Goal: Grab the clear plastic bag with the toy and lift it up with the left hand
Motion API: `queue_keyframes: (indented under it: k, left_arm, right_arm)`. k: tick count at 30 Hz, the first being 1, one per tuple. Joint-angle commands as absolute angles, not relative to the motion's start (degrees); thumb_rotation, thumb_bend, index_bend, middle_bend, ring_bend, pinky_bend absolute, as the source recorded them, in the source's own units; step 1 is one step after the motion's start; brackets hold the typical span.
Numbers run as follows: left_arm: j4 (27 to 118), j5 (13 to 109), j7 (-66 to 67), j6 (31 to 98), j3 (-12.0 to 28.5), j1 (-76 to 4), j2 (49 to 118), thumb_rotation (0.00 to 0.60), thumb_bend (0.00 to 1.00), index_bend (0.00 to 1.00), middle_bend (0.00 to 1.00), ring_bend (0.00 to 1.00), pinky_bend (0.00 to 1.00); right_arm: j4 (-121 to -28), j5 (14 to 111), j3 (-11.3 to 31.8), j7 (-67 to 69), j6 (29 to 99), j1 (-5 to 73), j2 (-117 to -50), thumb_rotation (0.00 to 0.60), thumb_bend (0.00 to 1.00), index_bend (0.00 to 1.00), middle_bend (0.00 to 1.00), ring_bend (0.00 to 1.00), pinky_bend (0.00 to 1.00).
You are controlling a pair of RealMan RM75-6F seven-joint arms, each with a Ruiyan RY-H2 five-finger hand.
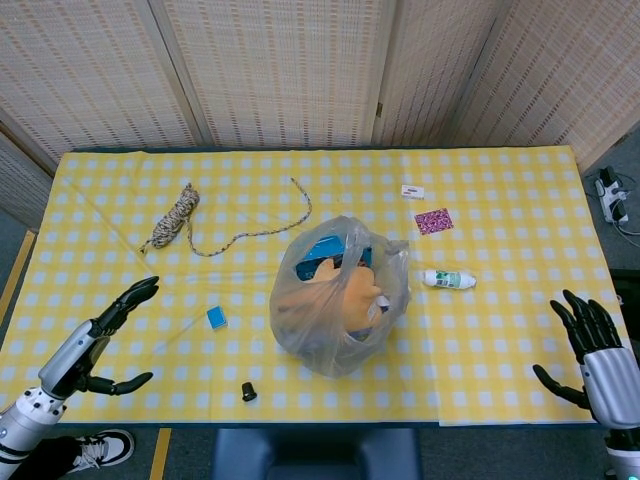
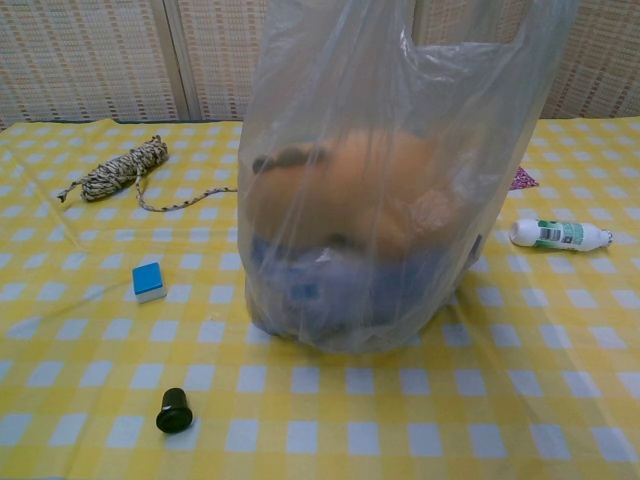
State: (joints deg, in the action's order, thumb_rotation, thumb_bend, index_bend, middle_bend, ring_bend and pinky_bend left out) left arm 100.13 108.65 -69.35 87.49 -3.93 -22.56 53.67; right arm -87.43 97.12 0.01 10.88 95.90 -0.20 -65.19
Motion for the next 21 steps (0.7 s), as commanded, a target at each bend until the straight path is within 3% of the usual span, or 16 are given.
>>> queue_keyframes:
  k: [1,21]
  left_arm:
    - [101.9,109.5,-73.2,86.8,-3.9,-25.0,52.8,0.6,0.29,0.0,0.0,0.0,0.0]
    - [104.4,104.4,-82.3,77.3,-0.3,-36.2,54.2,0.6,0.28,0.0,0.0,0.0,0.0]
  right_arm:
    - [-87.5,97.2,0.0,10.9,95.9,-0.2,-65.2,0.6,0.25,0.0,0.0,0.01,0.0]
    - [-87.5,97.0,0.0,11.2,95.4,0.0,-65.3,0.6,0.25,0.0,0.0,0.02,0.0]
